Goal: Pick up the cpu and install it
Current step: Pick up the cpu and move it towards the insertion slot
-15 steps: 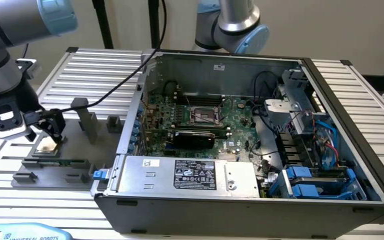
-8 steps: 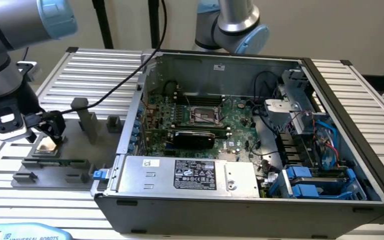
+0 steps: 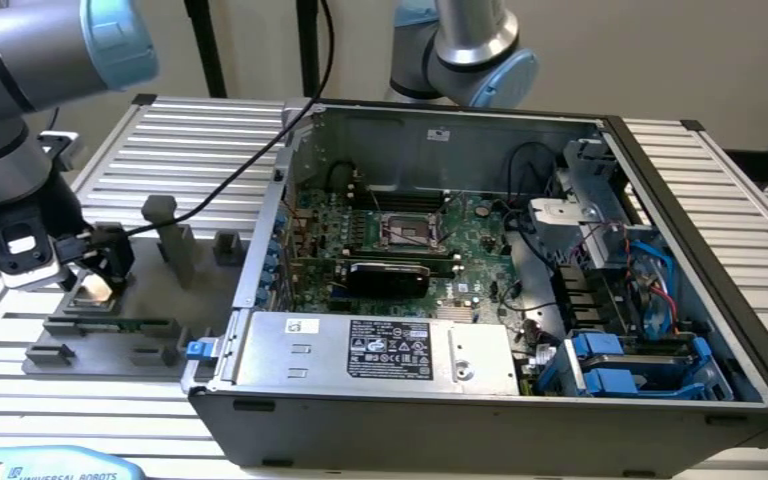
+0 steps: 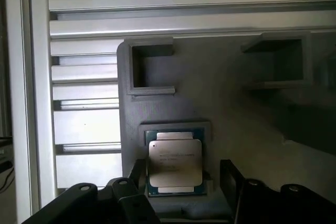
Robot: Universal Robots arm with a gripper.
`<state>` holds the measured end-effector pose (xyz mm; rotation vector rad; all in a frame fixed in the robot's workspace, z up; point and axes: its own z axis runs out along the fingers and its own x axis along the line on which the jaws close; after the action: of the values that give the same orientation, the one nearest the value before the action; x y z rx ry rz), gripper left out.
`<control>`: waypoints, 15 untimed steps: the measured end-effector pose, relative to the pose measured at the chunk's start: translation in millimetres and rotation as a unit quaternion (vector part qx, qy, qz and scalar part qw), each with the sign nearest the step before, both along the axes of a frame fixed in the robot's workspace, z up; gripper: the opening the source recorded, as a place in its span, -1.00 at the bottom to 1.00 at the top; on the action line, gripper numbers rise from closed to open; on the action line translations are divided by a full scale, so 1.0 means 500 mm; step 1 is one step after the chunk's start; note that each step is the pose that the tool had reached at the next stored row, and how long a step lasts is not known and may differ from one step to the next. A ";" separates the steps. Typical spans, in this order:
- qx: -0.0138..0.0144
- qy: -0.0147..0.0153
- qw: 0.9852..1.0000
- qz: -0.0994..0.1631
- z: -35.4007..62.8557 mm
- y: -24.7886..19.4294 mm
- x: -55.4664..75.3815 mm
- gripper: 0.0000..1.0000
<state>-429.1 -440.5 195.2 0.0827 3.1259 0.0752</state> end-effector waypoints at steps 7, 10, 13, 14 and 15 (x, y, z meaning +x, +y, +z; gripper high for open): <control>0.000 0.001 1.000 0.000 -0.004 0.0059 -0.003 0.35; 0.000 0.001 1.000 0.000 -0.006 0.0096 -0.005 0.35; 0.000 0.001 1.000 0.000 -0.010 0.0117 -0.007 0.35; 0.000 0.001 1.000 0.000 -0.011 0.0123 -0.008 0.35; 0.000 0.002 1.000 0.001 -0.012 0.0125 -0.008 0.35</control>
<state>-433.3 -434.2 189.1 0.0812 3.1291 0.0751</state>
